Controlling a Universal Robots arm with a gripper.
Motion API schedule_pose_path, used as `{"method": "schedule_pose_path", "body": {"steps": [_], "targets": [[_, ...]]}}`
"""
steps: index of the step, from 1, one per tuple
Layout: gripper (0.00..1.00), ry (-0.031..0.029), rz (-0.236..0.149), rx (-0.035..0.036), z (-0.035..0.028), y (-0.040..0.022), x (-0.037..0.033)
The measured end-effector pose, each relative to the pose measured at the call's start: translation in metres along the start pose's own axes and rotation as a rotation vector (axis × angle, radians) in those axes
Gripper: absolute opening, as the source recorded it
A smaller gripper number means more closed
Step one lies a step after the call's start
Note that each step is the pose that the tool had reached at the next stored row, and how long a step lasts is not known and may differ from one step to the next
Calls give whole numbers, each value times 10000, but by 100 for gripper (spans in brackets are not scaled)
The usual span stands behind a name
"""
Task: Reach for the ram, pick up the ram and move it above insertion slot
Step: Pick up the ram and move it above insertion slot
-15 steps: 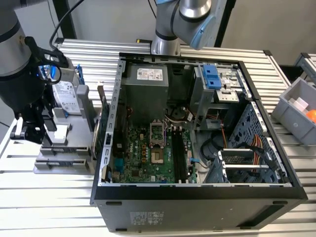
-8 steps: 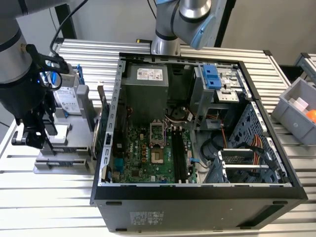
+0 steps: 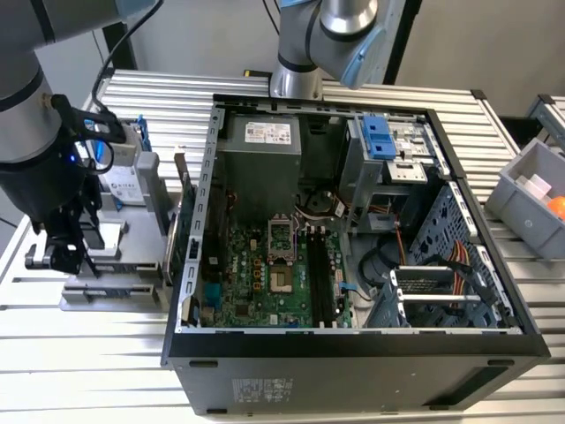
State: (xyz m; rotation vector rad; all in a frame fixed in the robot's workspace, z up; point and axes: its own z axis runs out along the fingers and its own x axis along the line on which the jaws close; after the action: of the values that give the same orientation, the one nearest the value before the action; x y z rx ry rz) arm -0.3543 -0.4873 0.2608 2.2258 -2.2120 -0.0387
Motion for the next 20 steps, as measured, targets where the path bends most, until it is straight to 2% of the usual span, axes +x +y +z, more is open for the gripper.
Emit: {"method": "schedule_pose_path", "body": {"steps": [9, 20], "targets": [[100, 0, -1, 27, 130, -3, 2], [100, 1, -1, 26, 250, -5, 4]]}}
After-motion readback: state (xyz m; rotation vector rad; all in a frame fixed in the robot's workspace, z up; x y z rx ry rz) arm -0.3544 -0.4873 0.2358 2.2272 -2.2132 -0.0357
